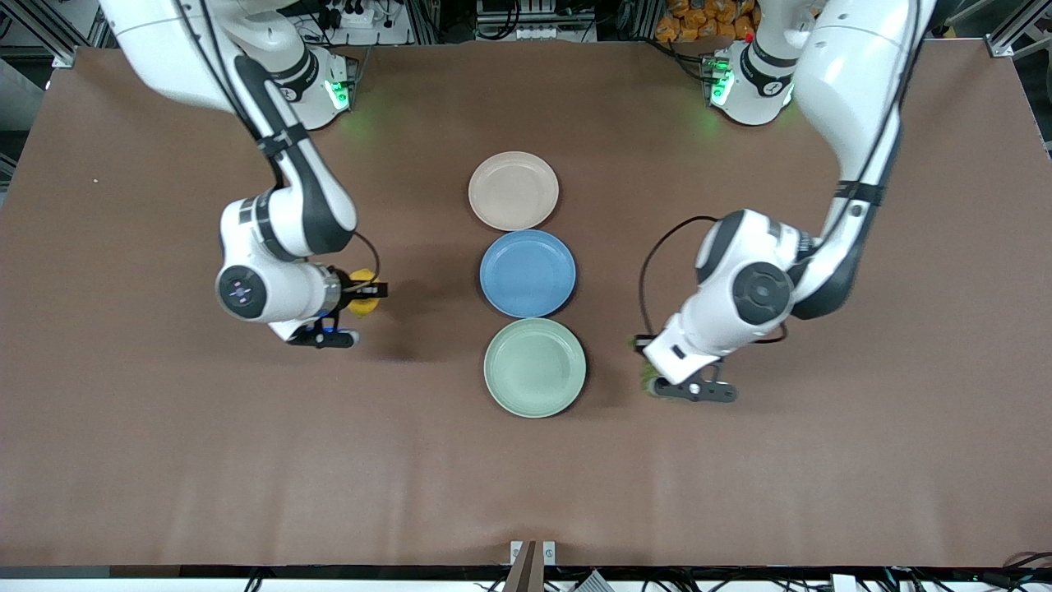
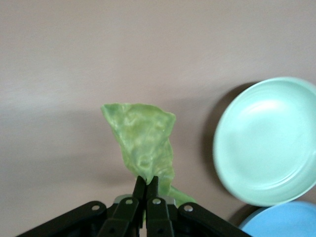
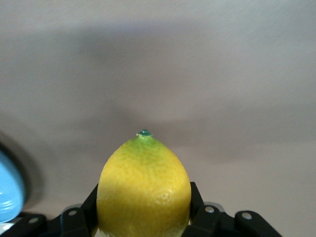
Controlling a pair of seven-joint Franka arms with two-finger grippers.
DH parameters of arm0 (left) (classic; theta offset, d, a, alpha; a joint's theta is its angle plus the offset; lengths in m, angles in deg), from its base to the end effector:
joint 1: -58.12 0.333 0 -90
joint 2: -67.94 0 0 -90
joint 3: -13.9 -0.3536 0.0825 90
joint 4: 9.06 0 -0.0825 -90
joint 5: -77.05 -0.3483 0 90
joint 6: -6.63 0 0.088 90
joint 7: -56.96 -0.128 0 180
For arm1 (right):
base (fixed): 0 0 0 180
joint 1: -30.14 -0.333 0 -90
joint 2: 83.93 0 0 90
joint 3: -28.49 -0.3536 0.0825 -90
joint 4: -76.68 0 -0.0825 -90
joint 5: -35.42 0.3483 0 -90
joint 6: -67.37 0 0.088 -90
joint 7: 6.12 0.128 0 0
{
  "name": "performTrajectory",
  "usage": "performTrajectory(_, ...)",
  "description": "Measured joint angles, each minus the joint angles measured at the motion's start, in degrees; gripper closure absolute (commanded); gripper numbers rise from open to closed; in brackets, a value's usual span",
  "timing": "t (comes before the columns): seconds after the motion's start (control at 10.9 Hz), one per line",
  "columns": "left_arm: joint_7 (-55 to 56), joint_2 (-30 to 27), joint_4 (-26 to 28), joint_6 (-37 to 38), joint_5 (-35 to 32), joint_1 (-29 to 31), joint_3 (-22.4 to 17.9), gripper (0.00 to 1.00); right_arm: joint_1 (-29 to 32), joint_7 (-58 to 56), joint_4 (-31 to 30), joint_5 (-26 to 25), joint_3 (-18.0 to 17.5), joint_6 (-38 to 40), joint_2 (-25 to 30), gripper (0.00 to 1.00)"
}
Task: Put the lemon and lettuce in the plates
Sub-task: 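Carry the lemon toward the cream plate while the left gripper carries lettuce, then release the lettuce onto the green plate with the left gripper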
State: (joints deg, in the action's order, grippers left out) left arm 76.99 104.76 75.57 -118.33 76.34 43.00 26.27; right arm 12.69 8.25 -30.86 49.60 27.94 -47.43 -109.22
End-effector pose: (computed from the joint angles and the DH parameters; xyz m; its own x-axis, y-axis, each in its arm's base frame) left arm 0.6472 -0.3010 0.3408 0.9957 -0.0881 0.0280 -0.0911 -0.9866 0.1356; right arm 0.5485 0.1982 0.2941 0.9334 -0.0537 -0.3549 -0.0945 -0.9906 -0.0986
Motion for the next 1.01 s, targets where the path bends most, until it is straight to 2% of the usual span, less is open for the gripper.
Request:
performTrajectory(0.28, 11.66, 2.85, -0.10, -11.41, 1.85, -5.51, 0.08, 1.00, -5.15, 5.53, -1.44, 4.98, -0.09, 0.29, 2.47, 0.92)
performTrajectory(0.55, 23.79, 5.89, -0.13, -22.12, 3.05, -9.92, 0.05, 1.00, -8.22, 5.63, -6.97, 8.89, -0.10, -2.31, 6.20, 0.93)
performTrajectory(0.64, 27.46, 7.03, -0.14, -24.91, 3.10, -10.86, 0.04, 0.89, -10.36, 6.87, -9.97, 10.33, -0.12, -5.31, 7.73, 0.93)
performTrajectory(0.74, 30.50, 8.03, -0.15, -26.43, 3.12, -11.52, 0.03, 0.73, -13.22, 9.97, -12.31, 10.79, -0.16, -8.58, 8.69, 0.93)
performTrajectory(0.92, 32.85, 9.31, -0.16, -27.45, 3.13, -12.41, 0.01, 0.50, -20.80, 19.62, -14.48, 11.06, -0.26, -14.07, 9.04, 0.93)
performTrajectory(1.01, 33.02, 9.56, -0.08, -27.45, 3.13, -12.74, 0.01, 0.14, -23.23, 22.63, -14.69, 11.10, -0.29, -14.95, 9.04, 0.93)
